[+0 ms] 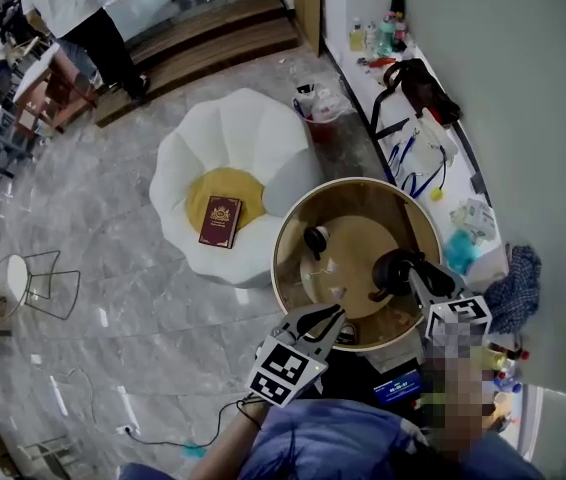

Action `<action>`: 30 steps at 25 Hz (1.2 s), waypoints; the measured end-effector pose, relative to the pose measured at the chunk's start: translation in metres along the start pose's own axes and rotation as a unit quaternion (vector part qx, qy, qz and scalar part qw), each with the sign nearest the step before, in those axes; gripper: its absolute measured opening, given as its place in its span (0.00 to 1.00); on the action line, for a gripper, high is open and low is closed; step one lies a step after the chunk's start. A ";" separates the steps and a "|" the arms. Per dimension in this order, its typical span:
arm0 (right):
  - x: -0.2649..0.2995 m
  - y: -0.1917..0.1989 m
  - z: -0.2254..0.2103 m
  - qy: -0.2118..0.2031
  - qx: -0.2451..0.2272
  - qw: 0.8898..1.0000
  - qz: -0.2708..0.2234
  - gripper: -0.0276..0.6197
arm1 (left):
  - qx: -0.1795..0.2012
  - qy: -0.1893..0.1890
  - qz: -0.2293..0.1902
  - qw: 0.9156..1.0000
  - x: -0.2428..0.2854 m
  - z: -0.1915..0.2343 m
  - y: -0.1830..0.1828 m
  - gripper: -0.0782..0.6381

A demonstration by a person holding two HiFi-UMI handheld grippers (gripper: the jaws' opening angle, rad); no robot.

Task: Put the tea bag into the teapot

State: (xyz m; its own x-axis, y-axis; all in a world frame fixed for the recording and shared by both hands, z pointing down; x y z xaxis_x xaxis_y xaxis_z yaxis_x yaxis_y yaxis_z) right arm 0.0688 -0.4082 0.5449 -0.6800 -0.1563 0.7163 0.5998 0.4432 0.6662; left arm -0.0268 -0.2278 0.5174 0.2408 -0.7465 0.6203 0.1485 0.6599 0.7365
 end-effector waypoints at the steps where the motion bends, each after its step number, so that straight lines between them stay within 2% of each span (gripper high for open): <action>1: -0.006 -0.004 0.007 -0.001 0.007 1.000 -0.011 0.22 | 0.002 0.001 0.000 1.000 -0.004 0.001 0.001 0.14; 11: -0.054 -0.015 0.082 0.016 0.041 0.996 -0.079 0.15 | 0.028 0.019 0.004 0.999 -0.058 0.013 0.022 0.14; 20: -0.073 0.008 0.161 0.043 0.078 0.990 -0.110 0.14 | 0.078 0.058 -0.017 0.995 -0.113 0.015 0.030 0.14; 30: -0.094 0.043 0.224 0.075 0.113 0.981 -0.138 0.13 | 0.117 0.105 -0.020 0.987 -0.144 0.004 0.054 0.14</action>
State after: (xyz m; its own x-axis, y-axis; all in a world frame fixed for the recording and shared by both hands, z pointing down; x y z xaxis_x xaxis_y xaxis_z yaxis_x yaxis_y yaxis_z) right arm 0.0640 -0.1773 0.4594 -0.7235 -0.4195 0.5483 0.2810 0.5465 0.7889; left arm -0.0572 -0.0850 0.4688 0.4358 -0.7211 0.5386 -0.0581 0.5746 0.8164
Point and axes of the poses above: the fingertips, and each gripper's own axes: x forward along the fingers, z to its left, y out of its underside, the point moved 4 cm from there along -x, backward along the fingers, and after that the axes turned 7 degrees about z, right-handed, at the moved point
